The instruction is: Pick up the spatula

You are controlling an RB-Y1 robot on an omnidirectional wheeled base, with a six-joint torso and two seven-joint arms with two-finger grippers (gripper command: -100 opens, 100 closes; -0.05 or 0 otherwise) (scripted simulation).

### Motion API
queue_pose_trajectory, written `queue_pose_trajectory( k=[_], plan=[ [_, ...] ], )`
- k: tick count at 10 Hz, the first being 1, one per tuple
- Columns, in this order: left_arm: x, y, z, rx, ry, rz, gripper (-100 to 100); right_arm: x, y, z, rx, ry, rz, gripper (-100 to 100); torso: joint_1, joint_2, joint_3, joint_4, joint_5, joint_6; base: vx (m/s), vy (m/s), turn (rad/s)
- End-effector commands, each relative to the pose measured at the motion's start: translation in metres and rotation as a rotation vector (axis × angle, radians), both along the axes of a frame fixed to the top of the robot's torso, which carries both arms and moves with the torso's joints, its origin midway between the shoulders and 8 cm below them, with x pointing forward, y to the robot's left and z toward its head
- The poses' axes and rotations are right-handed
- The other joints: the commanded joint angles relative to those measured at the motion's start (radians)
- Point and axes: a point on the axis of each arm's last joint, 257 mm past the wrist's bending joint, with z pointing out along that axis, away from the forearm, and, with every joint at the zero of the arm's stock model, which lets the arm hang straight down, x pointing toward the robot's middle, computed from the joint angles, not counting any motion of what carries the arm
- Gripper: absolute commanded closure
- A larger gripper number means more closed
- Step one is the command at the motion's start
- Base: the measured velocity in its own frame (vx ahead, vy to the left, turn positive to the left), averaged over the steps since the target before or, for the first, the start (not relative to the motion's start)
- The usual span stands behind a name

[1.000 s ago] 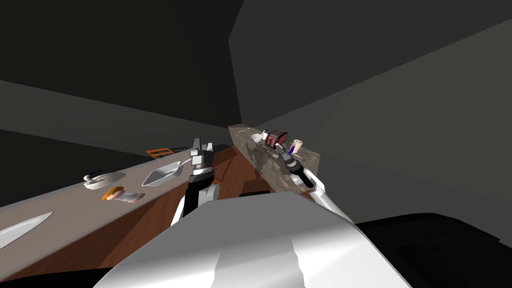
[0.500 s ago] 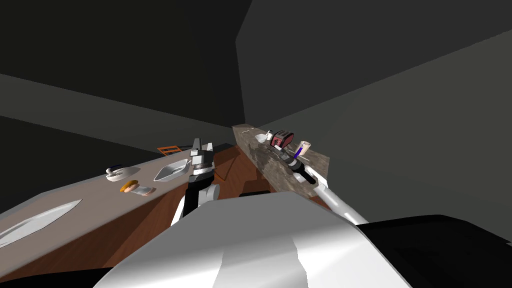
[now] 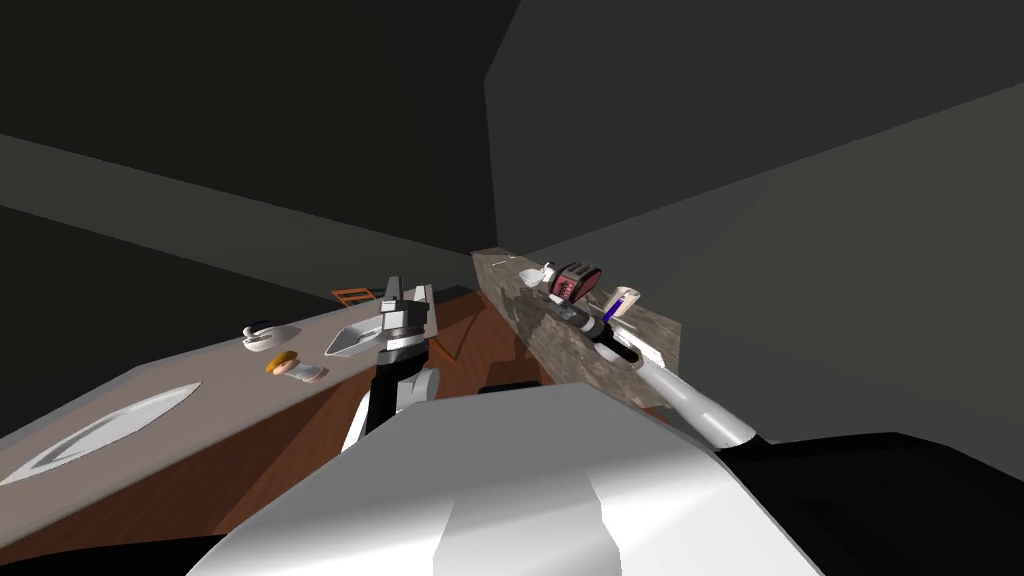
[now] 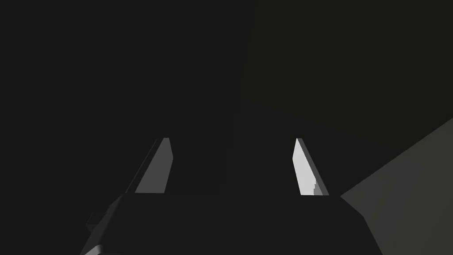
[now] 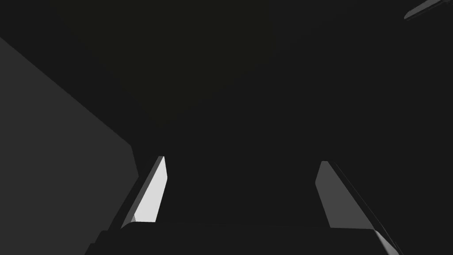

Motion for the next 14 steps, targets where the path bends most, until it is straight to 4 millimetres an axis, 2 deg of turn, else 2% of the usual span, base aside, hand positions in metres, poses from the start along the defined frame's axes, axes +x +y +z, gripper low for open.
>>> queue_pose_trajectory(
  k=[1,2,3,4,5,6,7,8,9,10,11,12,13,14],
  plan=[
    [0.0,0.0,0.0,0.0,0.0,0.0,0,0.005,-0.009,-0.015,-0.059,0.029,0.003,-100,0.0,0.0,0.0,0.0,0.0,0.0,0.051,0.069,0.131],
    [0.0,0.0,0.0,0.0,0.0,0.0,0,0.004,-0.012,-0.016,-0.09,0.031,0.008,-100,0.001,-0.001,0.0,0.0,0.0,0.0,0.046,0.058,0.069],
    [0.0,0.0,0.0,0.0,0.0,0.0,0,0.008,-0.02,-0.031,-0.133,0.06,0.007,-100,0.0,0.0,0.0,0.0,0.0,0.0,0.047,0.079,0.115],
    [0.0,0.0,0.0,0.0,0.0,0.0,0,0.008,-0.024,-0.032,-0.161,0.063,0.009,-100,0.001,0.0,0.0,0.0,0.0,0.0,0.043,0.065,0.07],
    [0.0,0.0,0.0,0.0,0.0,0.0,0,0.01,-0.034,-0.048,-0.205,0.097,0.003,-100,0.001,0.0,0.0,0.0,0.0,0.0,0.062,0.058,0.145],
    [0.0,0.0,0.0,0.0,0.0,0.0,0,0.01,-0.038,-0.048,-0.231,0.099,0.006,-100,0.0,-0.001,-0.001,0.0,0.0,0.0,0.048,0.043,0.068],
    [0.0,0.0,0.0,0.0,0.0,0.0,0,0.012,-0.05,-0.065,-0.272,0.138,-0.004,-100,-0.001,0.0,0.0,0.0,0.0,0.0,0.053,0.06,0.121],
    [0.0,0.0,0.0,0.0,0.0,0.0,0,0.012,-0.054,-0.065,-0.299,0.139,-0.002,-100,0.0,0.0,0.0,0.0,0.0,0.0,0.048,0.048,0.065],
    [0.0,0.0,0.0,0.0,0.0,0.0,0,0.013,-0.069,-0.082,-0.341,0.183,-0.015,-100,0.0,0.0,0.0,0.0,0.0,0.0,0.049,0.051,0.117],
    [0.0,0.0,0.0,0.0,0.0,0.0,0,0.013,-0.073,-0.081,-0.365,0.183,-0.014,-100,0.0,0.0,0.0,0.0,0.0,0.0,0.046,0.037,0.067],
    [0.0,0.0,0.0,0.0,0.0,0.0,0,0.012,-0.09,-0.099,-0.413,0.231,-0.031,-100,-0.001,0.0,0.0,0.0,0.0,0.0,0.054,0.038,0.136],
    [0.0,0.0,0.0,0.0,0.0,0.0,0,0.012,-0.094,-0.098,-0.43,0.232,-0.03,-100,-0.001,0.0,0.0,0.0,0.0,0.0,0.05,0.028,0.072],
    [0.0,0.0,0.0,0.0,0.0,0.0,0,0.01,-0.113,-0.115,-0.479,0.283,-0.05,-100,-0.001,0.0,0.0,0.0,0.0,0.0,0.062,0.04,0.119],
    [0.0,0.0,0.0,0.0,0.0,0.0,0,0.01,-0.116,-0.114,-0.493,0.283,-0.05,-100,-0.001,-0.001,0.0,0.0,0.0,0.0,0.051,0.031,0.064]
  ],
)
